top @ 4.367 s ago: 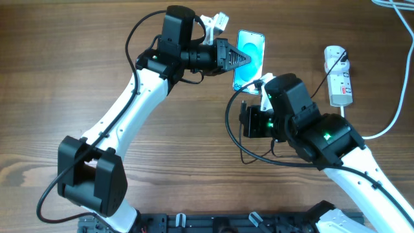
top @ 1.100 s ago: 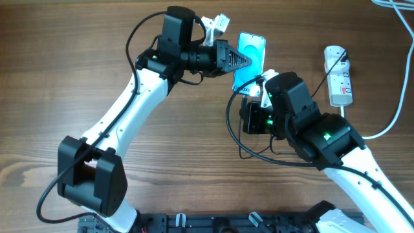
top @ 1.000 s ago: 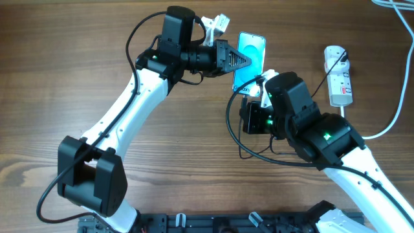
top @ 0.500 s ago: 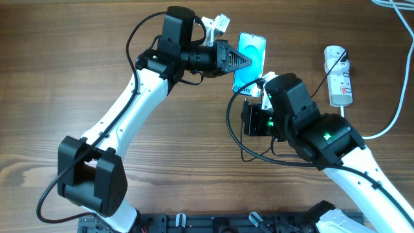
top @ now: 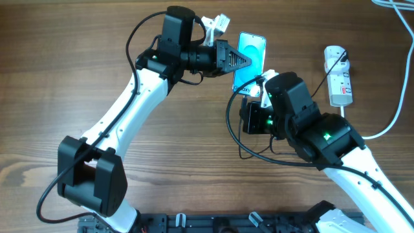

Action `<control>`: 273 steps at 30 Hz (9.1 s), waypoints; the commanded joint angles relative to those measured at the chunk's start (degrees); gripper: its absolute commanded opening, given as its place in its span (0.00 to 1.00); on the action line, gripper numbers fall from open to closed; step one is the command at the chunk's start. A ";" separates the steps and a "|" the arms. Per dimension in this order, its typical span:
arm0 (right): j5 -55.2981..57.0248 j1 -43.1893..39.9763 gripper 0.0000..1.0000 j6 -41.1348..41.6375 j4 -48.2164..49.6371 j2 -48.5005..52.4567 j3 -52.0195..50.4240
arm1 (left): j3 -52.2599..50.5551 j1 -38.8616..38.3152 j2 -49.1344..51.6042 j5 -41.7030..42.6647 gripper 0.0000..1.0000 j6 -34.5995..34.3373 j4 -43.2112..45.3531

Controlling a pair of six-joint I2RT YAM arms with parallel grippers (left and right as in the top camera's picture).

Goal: Plug charger to phone and switch on socket
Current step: 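Align the USB-C plug under the phone's charging port, then push the plug upward into the phone's port with the right gripper, then open the right gripper and pull it away from the plugged phone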

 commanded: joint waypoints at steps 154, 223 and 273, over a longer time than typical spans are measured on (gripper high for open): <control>1.18 -0.15 0.04 -0.17 0.42 1.25 2.08 | 0.72 0.48 -1.38 1.97 0.04 6.08 1.51; 5.57 -1.70 0.05 -4.11 6.43 1.25 2.08 | 0.72 0.44 -1.38 2.43 0.04 6.05 0.39; -5.31 -28.11 1.00 -7.56 -17.49 -6.99 8.70 | 0.72 0.44 -1.38 20.90 0.04 31.58 -1.44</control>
